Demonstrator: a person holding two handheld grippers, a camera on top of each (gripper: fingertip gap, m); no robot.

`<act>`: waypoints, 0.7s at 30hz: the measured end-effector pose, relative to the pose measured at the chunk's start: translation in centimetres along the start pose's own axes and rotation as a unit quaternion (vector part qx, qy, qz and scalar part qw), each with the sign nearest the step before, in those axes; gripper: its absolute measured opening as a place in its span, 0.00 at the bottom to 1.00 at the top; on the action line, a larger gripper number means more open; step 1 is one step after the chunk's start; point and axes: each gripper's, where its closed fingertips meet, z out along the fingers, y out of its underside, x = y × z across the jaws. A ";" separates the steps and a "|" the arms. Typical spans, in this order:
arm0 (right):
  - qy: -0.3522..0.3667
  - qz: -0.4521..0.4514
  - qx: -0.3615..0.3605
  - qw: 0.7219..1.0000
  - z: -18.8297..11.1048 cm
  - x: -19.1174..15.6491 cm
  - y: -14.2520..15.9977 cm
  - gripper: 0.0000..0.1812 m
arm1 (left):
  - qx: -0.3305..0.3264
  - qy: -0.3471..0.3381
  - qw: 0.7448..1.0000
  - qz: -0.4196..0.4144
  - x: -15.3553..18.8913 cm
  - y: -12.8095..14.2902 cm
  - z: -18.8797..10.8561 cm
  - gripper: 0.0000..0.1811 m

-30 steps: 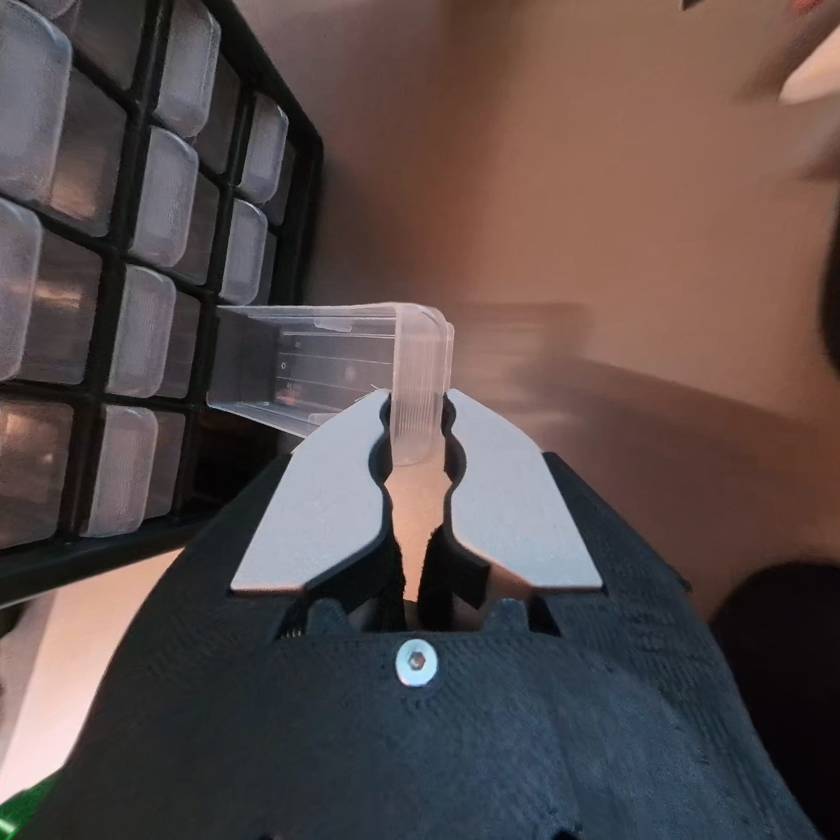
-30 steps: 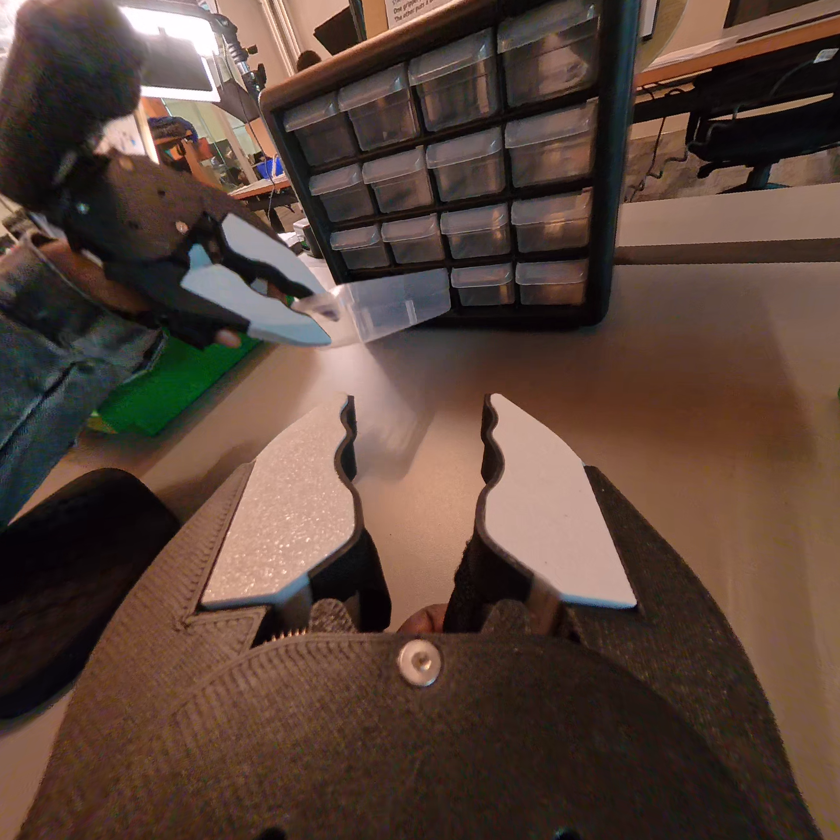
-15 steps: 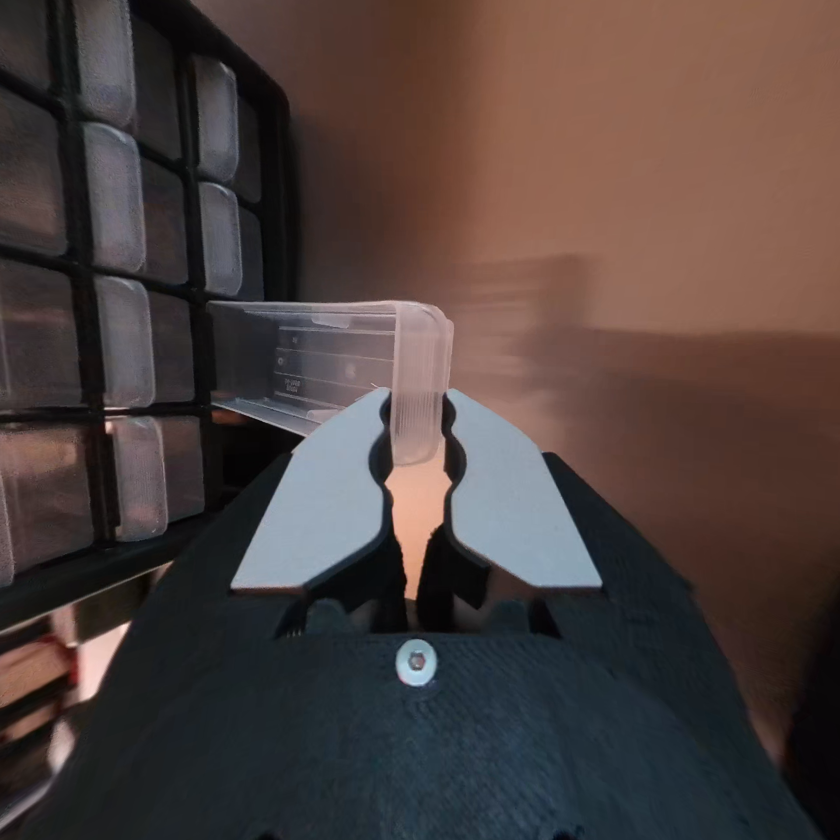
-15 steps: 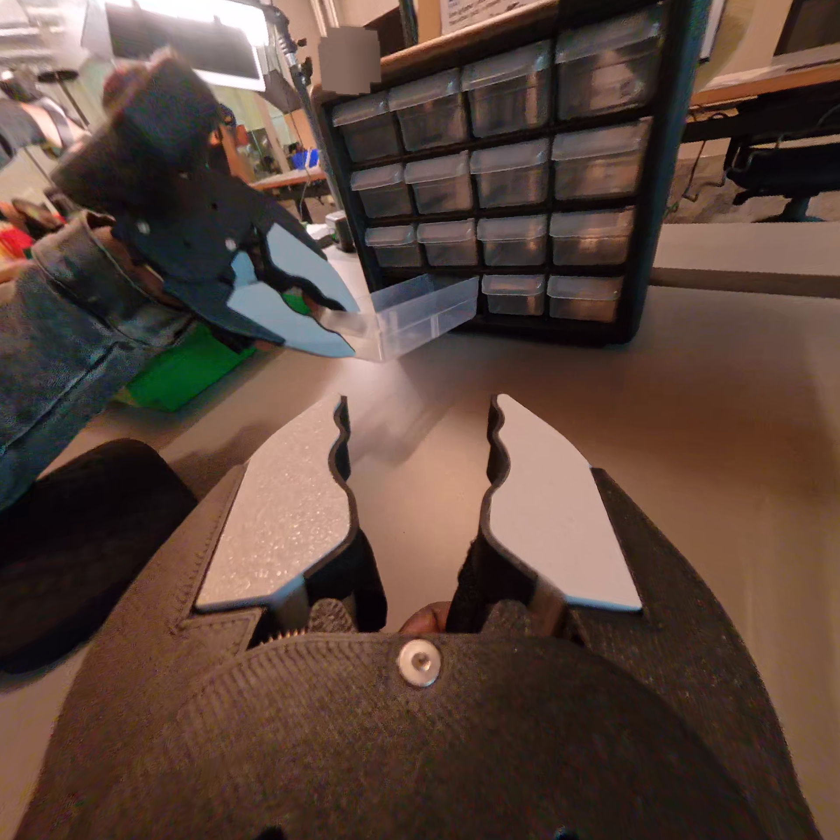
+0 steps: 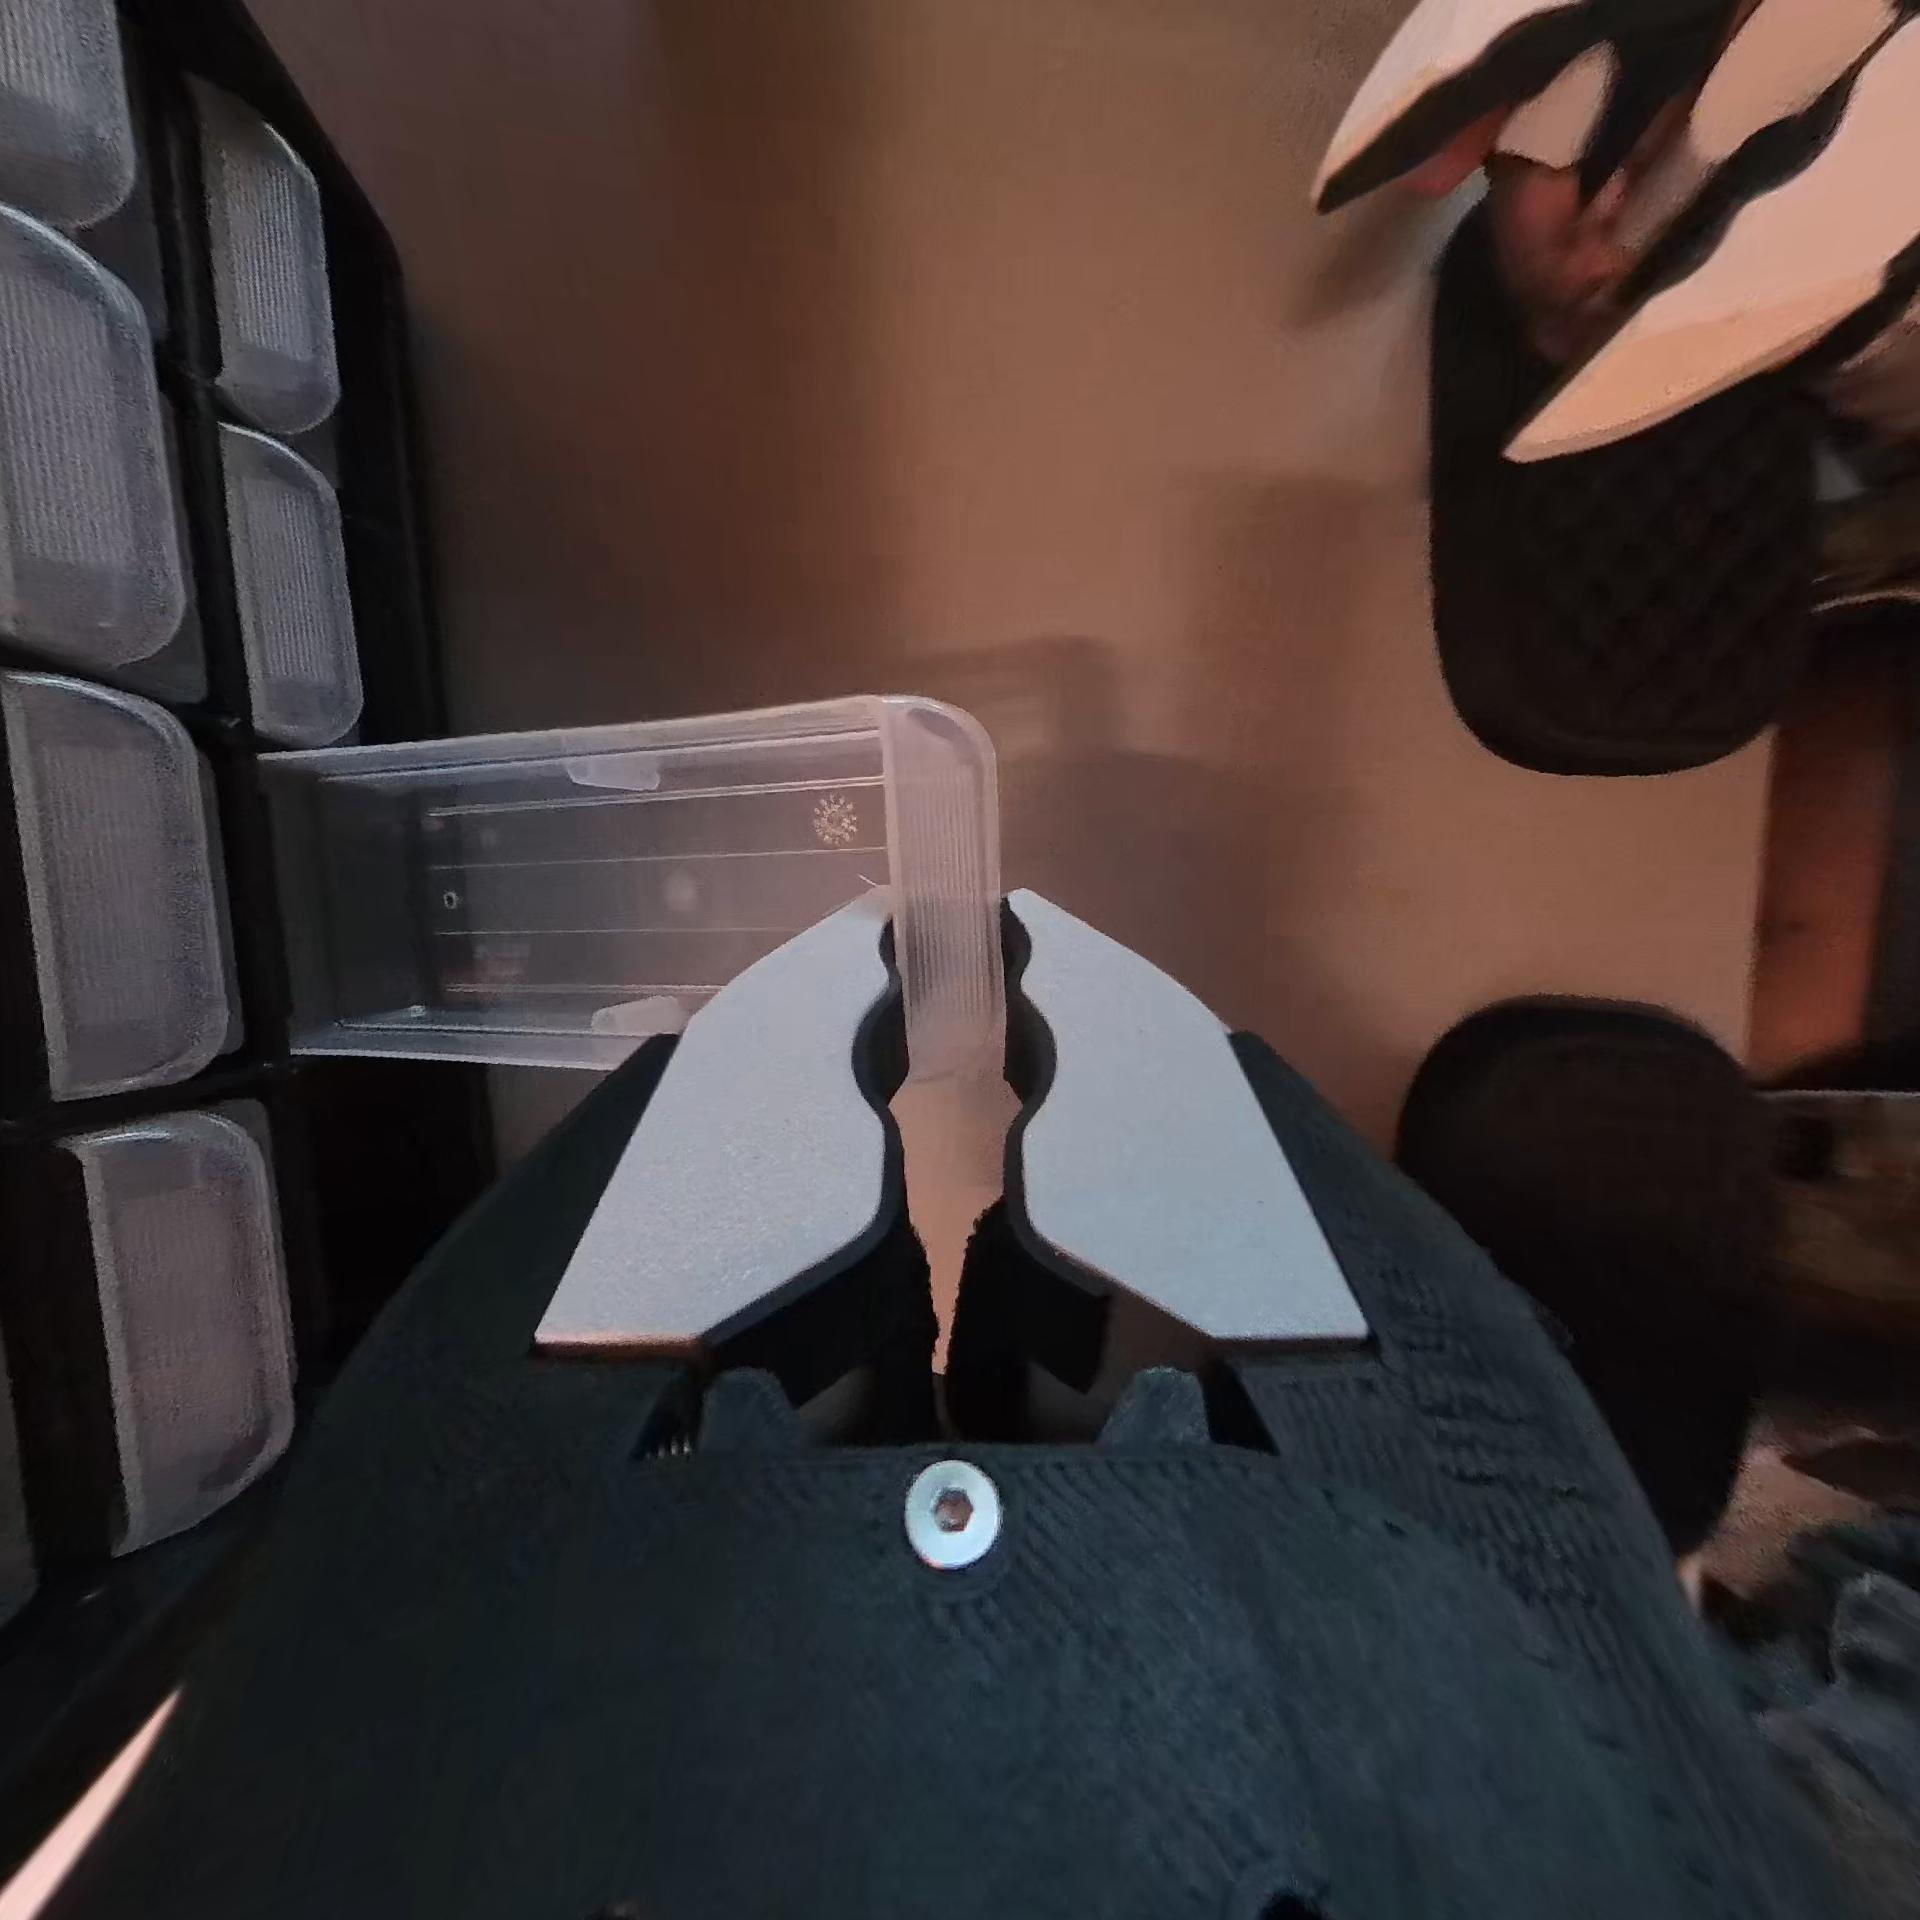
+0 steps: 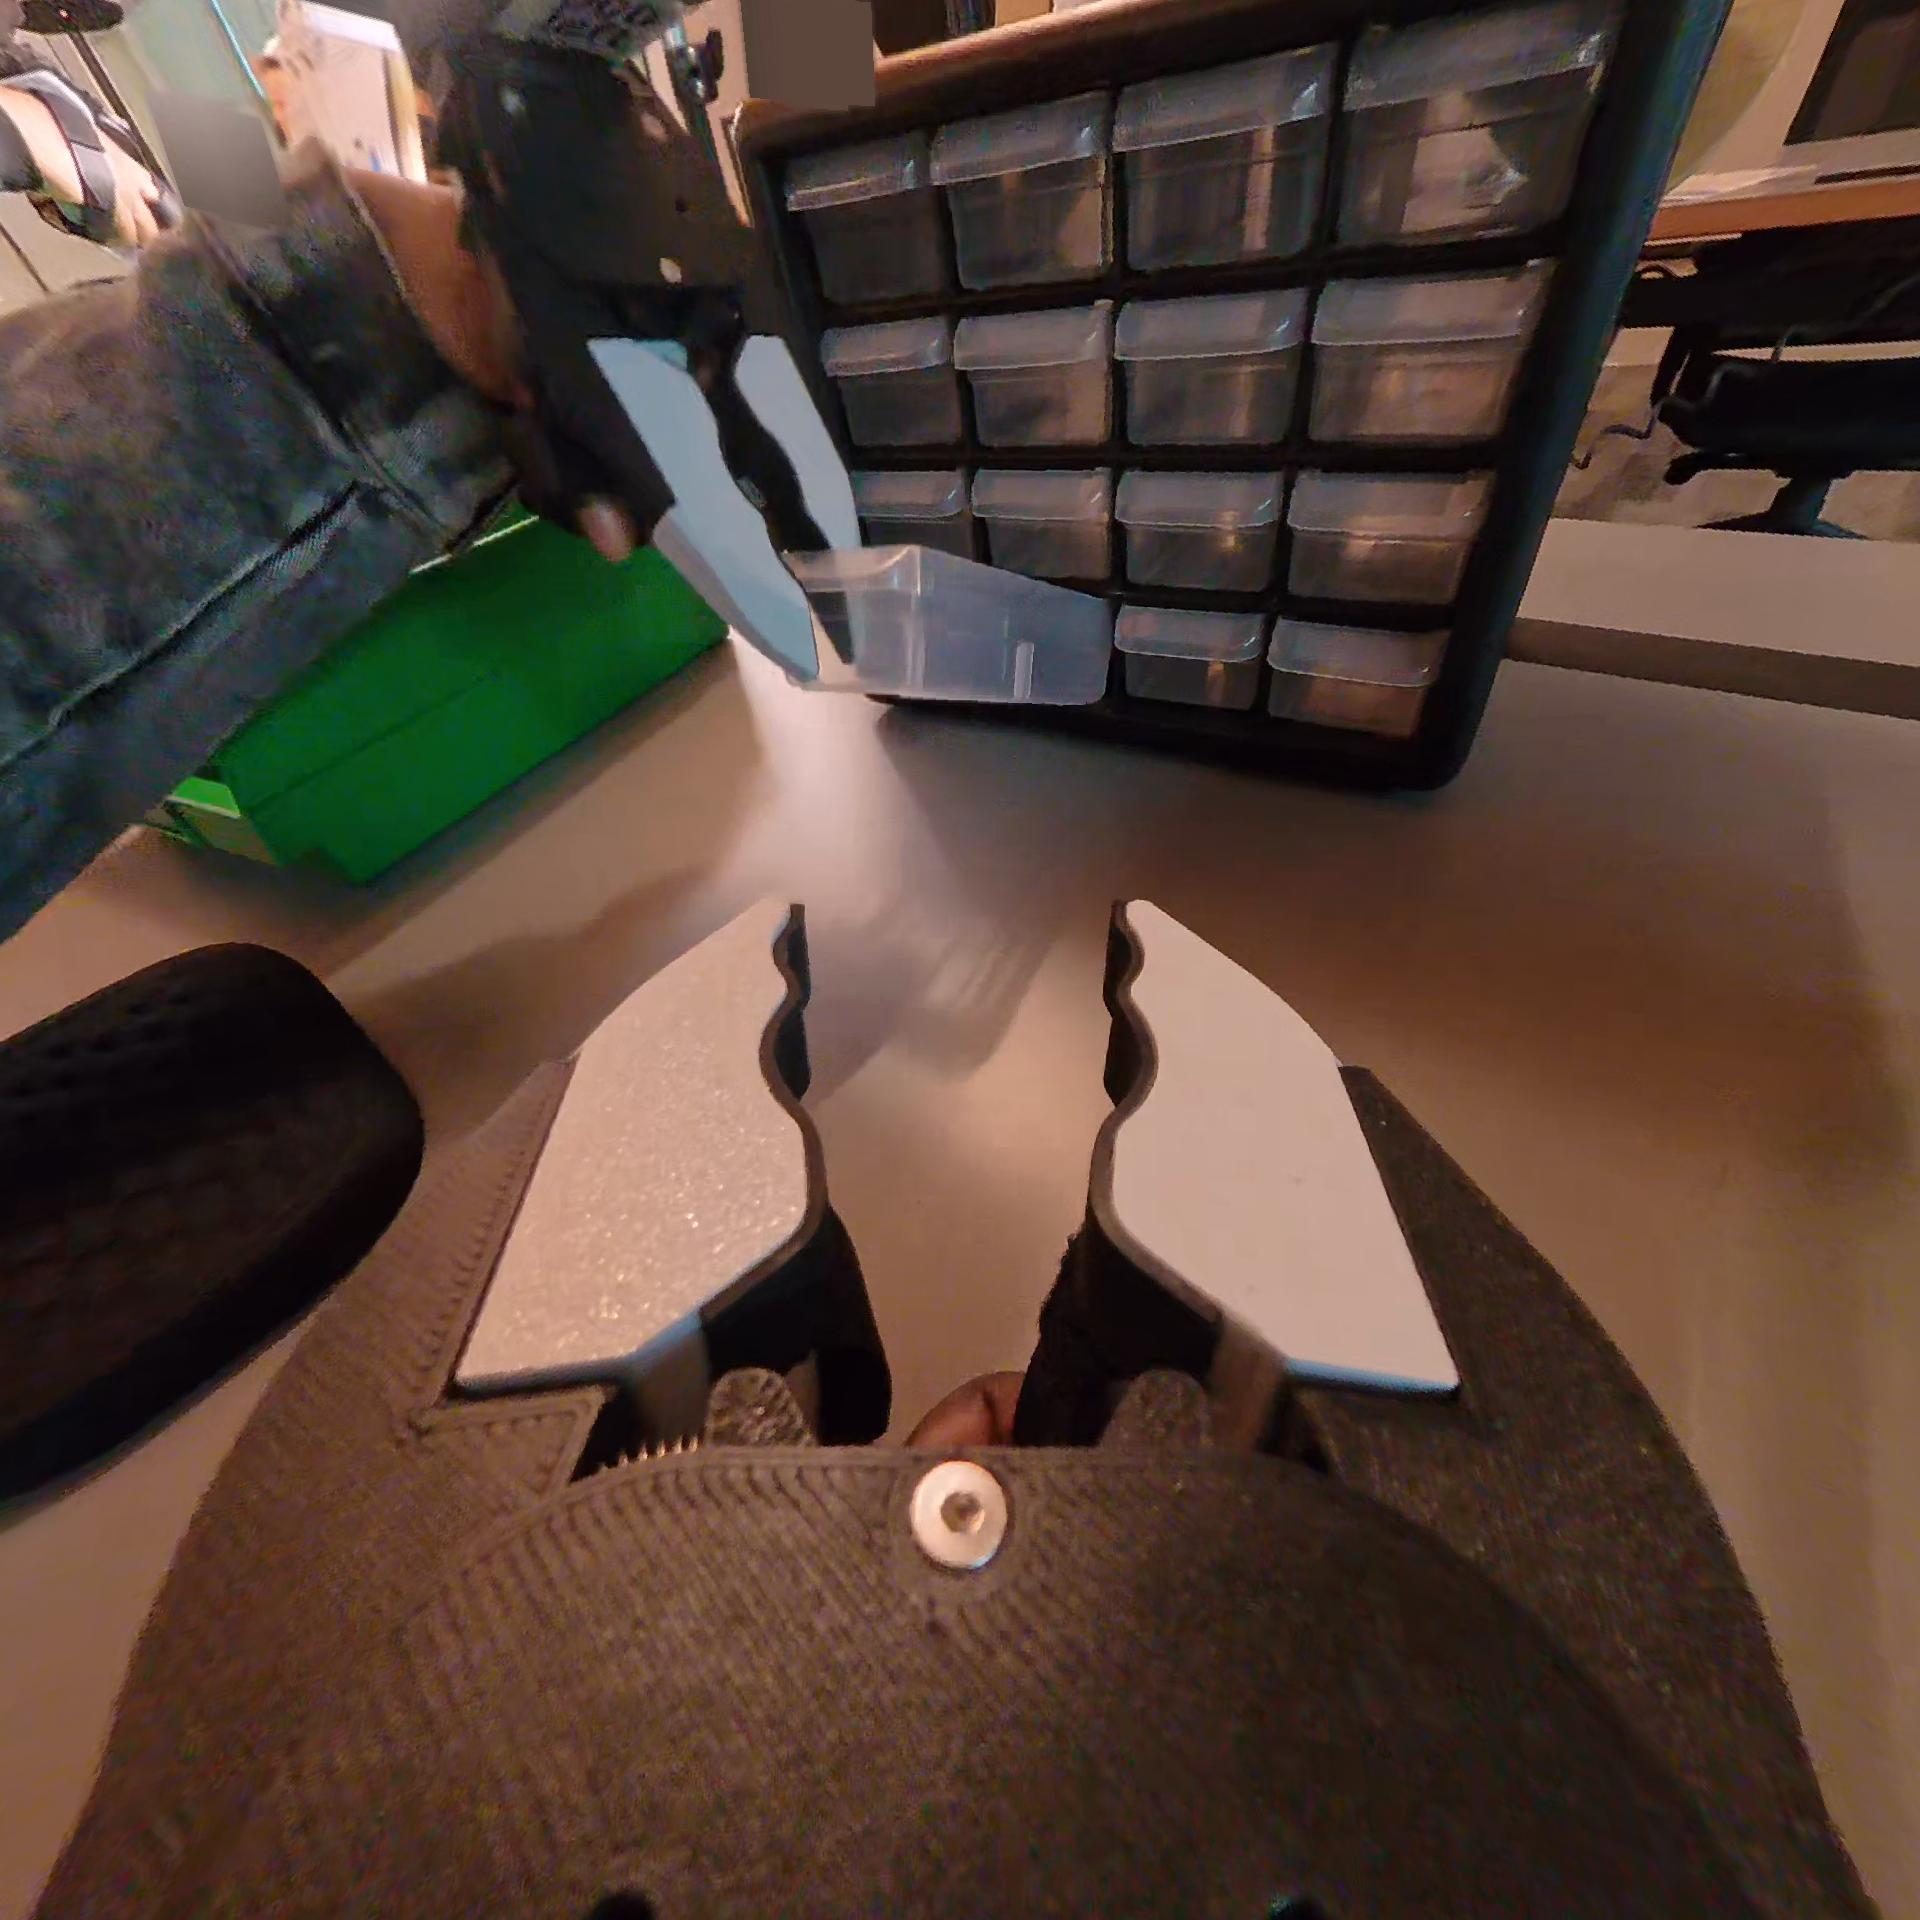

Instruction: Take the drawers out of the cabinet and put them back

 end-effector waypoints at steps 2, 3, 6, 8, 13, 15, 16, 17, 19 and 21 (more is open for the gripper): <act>0.000 -0.001 -0.001 1.000 0.0 0.0 0.0 0.30 | -0.003 0.038 0.999 -0.001 0.1 0.1 -0.3 0.08; -0.001 0.001 -0.002 1.000 0.0 0.0 0.0 0.30 | -0.010 0.066 0.998 -0.005 0.1 0.3 -0.5 0.07; 0.000 0.004 0.000 1.000 0.0 0.1 0.0 0.29 | -0.027 0.117 0.992 -0.026 0.0 0.7 -1.8 0.07; 0.002 0.004 0.004 1.000 -0.1 0.1 -0.1 0.29 | -0.043 0.131 0.990 -0.030 0.0 0.7 -2.4 0.07; 0.000 0.006 0.002 1.000 -0.1 0.1 0.0 0.29 | -0.066 0.178 0.982 -0.016 1.1 0.4 -2.1 0.07; 0.002 0.005 0.006 1.000 -0.2 0.1 -0.1 0.28 | -0.069 0.196 0.978 -0.015 1.9 0.7 -1.2 0.07; 0.002 0.005 0.007 1.000 -0.2 0.1 -0.2 0.28 | -0.078 0.177 0.981 -0.009 1.8 1.1 -0.6 0.07; 0.001 0.004 0.008 1.000 -0.2 0.1 -0.2 0.28 | -0.079 0.164 0.983 0.005 2.1 1.3 0.0 0.07; -0.006 -0.008 0.010 1.000 -0.3 -0.3 -0.3 0.27 | -0.069 0.137 0.987 0.053 3.2 1.5 0.9 0.07; -0.021 -0.039 0.012 0.999 -0.3 -1.2 -0.3 0.28 | -0.069 0.117 0.986 0.098 4.9 1.9 1.3 0.07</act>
